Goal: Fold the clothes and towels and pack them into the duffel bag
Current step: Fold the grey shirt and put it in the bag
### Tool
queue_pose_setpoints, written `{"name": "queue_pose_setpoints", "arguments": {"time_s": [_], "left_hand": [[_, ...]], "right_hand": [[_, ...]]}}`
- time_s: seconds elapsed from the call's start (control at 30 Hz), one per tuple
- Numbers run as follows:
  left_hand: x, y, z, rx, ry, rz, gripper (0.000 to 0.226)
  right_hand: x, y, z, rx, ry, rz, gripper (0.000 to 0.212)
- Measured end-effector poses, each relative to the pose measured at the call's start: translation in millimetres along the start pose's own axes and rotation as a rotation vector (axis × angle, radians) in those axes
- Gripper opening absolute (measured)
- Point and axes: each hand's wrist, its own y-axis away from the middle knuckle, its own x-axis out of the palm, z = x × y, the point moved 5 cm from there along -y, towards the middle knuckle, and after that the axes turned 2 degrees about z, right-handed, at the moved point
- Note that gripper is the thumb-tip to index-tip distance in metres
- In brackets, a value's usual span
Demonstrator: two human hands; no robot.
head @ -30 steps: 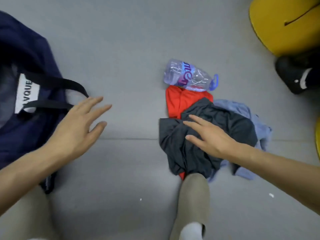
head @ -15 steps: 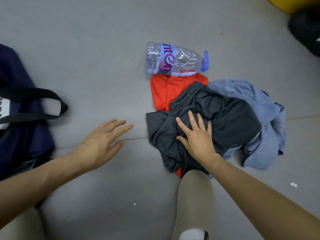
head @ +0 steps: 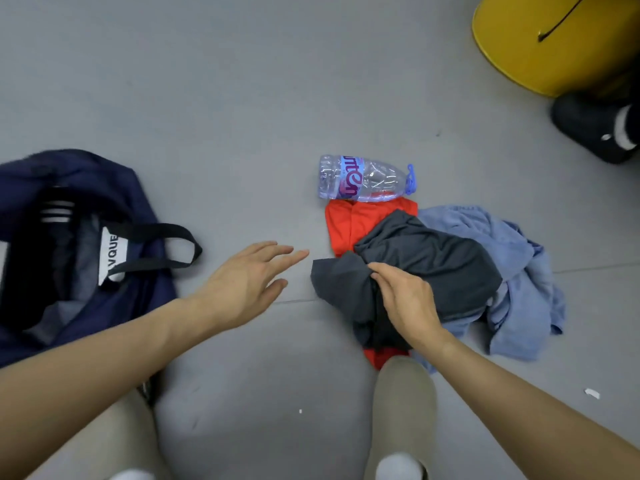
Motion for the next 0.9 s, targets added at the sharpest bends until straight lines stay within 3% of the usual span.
{"name": "queue_pose_setpoints", "arguments": {"time_s": [0.23, 0.37, 0.53, 0.67, 0.8, 0.9], "left_hand": [[-88, 21, -49, 0.036, -0.049, 0.013, 0.065], [-142, 42, -60, -0.038, -0.04, -0.03, 0.078], [-205, 87, -66, -0.233, 0.221, -0.361, 0.099], [-226, 142, -86, -0.301, 0.381, -0.678, 0.1], [-219, 179, -99, -0.374, 0.592, -0.749, 0.085], [-229, 190, -98, -0.418, 0.569, -0.786, 0.071]], "right_hand": [[-93, -35, 102, -0.063, -0.269, -0.005, 0.022], [-153, -52, 166, -0.116, -0.494, 0.057, 0.021], [-207, -54, 247, -0.181, -0.77, 0.059, 0.018], [-223, -36, 300, -0.168, -0.91, 0.039, 0.017], [-212, -12, 333, -0.138, -0.932, 0.051, 0.017], [-195, 3, 344, -0.108, -0.948, 0.07, 0.021]]}}
